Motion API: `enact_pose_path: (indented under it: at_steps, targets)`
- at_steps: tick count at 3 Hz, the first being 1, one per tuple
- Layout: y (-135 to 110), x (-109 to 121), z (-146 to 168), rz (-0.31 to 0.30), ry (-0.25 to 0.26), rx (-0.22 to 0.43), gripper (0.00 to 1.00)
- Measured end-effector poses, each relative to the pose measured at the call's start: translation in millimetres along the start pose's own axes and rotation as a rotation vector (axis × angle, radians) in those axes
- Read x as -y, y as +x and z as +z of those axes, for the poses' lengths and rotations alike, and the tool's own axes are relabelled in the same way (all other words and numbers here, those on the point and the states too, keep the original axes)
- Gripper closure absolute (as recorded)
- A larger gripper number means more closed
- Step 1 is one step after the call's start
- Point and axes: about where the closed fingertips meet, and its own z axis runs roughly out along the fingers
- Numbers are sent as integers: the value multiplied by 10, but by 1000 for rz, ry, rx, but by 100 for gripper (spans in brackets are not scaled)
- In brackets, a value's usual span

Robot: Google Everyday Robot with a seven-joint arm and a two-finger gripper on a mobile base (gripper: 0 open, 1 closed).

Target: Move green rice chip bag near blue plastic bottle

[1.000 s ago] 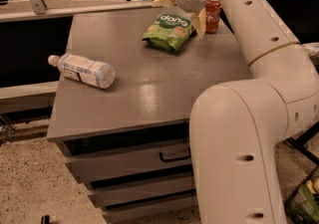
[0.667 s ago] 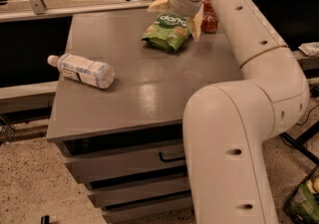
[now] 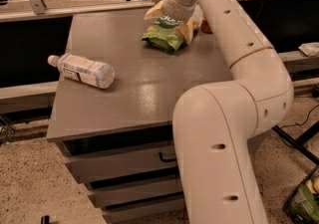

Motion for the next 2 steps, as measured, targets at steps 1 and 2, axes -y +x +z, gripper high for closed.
enact_pose_path:
  at_steps: [1,2]
  targets:
    - [-26,-55,108,-4,-25,17,26]
    - [-19,-47,86,-4,-28,19,49]
